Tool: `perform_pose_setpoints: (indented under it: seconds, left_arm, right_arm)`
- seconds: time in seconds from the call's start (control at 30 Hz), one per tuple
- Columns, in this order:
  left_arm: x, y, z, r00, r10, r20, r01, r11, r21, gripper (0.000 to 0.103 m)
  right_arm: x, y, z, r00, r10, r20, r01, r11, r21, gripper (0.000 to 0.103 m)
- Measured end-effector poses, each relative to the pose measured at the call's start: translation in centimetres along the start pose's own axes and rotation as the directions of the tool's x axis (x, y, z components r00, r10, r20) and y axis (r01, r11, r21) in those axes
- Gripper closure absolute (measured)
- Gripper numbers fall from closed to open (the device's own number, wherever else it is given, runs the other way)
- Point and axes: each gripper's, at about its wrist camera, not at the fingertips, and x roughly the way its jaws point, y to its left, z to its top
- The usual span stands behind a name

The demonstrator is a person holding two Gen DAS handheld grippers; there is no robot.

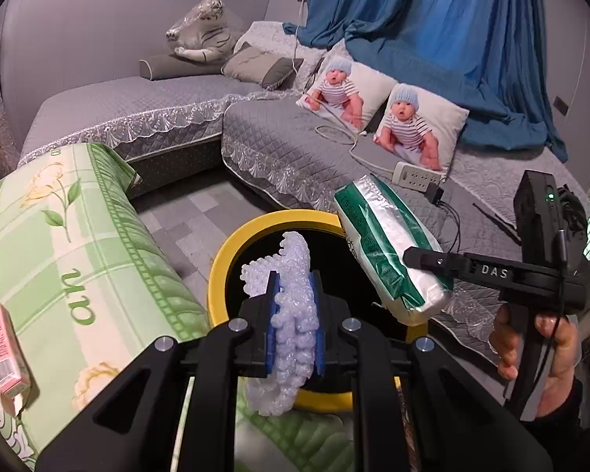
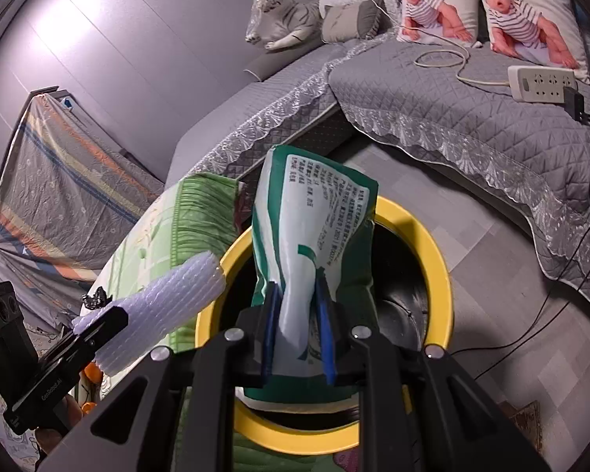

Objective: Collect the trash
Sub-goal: 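Open both grippers over the yellow-rimmed bin, dropping foam sleeve and wipe pack, then grasp the green milk carton with the left gripper while the right grasps the white tissue pack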

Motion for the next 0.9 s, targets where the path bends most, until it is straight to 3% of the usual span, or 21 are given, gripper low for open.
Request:
perform_pose_setpoints:
  seconds: [0.27,0.33,0.37,0.4,0.43,0.57,0.73,0.9]
  left_arm:
    - [2.0,-0.8,0.8,1.0,0.009,-0.02,-0.009,1.0,-0.007,0.087]
    - [1.9,-0.8,0.8,0.999,0.03,-0.017,-0.03,0.999,-0.023,0.071]
    - [1.5,-0.5,0.6,0.999,0.046,-0.007,-0.046,0.998,-0.04,0.042]
    - [1.1,-0.2,0.6,0.998,0.058,0.01,-0.057,0.997,-0.054,0.023]
    - [0.4,0.1,0.5,0.997,0.066,0.038,-0.063,0.996,-0.069,0.023]
    - [-2.1,0.8,0.8,0.989,0.117,0.086,-0.109,0.99,-0.092,0.017]
    - [-7.4,1.8,0.4,0.97,0.17,0.172,-0.153,0.982,-0.109,0.009]
    - [-15.6,3.7,-2.5,0.949,0.189,0.253,-0.18,0.982,-0.059,0.008]
  right_arm:
    - [0.7,-0.9,0.1,1.0,-0.02,-0.005,0.02,0.999,0.038,0.079]
    - [0.2,-1.0,0.3,0.999,-0.036,0.017,0.035,0.998,0.043,0.074]
    - [0.0,-1.1,0.5,0.998,-0.047,0.032,0.046,0.998,0.051,0.062]
    - [-0.4,-1.2,0.5,0.998,-0.049,0.047,0.047,0.997,0.06,0.055]
    - [-0.9,-1.3,0.5,0.997,-0.041,0.06,0.037,0.997,0.067,0.049]
    - [-2.2,-1.2,0.2,0.994,-0.053,0.097,0.048,0.997,0.054,0.049]
    - [-3.4,0.5,-0.9,0.993,0.012,0.12,-0.012,1.0,0.0,0.044]
    - [-3.6,4.3,-2.5,0.99,0.097,0.098,-0.087,0.99,-0.107,0.042]
